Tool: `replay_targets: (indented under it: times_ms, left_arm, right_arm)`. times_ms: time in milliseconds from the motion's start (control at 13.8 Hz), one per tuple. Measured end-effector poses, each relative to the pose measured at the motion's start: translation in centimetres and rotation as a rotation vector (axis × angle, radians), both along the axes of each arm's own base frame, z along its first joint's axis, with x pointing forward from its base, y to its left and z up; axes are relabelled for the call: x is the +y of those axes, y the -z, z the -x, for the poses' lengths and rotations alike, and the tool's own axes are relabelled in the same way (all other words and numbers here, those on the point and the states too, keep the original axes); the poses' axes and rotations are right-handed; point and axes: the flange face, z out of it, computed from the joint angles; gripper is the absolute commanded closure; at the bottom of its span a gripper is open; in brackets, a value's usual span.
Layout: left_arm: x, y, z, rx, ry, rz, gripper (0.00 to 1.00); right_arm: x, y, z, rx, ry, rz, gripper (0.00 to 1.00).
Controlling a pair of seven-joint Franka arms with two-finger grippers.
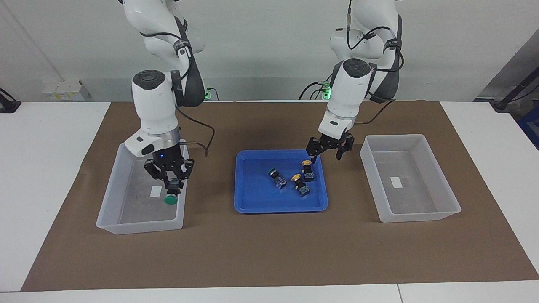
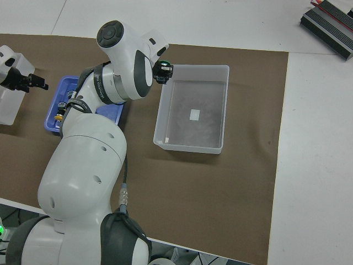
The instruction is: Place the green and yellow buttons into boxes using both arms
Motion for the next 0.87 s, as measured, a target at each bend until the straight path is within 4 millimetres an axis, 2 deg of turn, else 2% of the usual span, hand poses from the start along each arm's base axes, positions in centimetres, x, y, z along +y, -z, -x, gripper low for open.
replay_targets:
  times_ms: [218, 508, 653, 798, 870]
  left_arm:
    - [-0.3, 0.6, 0.4, 0.001, 0.004, 0.001, 0.00]
    - [0.1, 0.9, 0.5, 0.007, -0.003, -0.003, 0.00]
    - [-0.1, 2.2, 1.2, 0.028, 0.007, -0.014, 0.00]
    - [-1.7, 3.9, 2.5, 0.048, 0.041, -0.024, 0.00]
    - [-2.6, 5.0, 3.0, 0.058, 0.058, -0.029, 0.00]
  right_arm:
    - [-3.5, 1.5, -0.2, 0.036, -0.028, -0.001, 1.00]
    - [-6.3, 5.2, -0.7, 0.083, -0.070, 0.007, 1.00]
    - [-6.3, 6.9, -1.1, 0.082, -0.074, 0.004, 1.00]
    - [-5.9, 8.4, -1.5, 0.074, -0.084, 0.000, 1.00]
    - [-5.6, 9.0, -1.7, 0.071, -0.092, -0.002, 0.88]
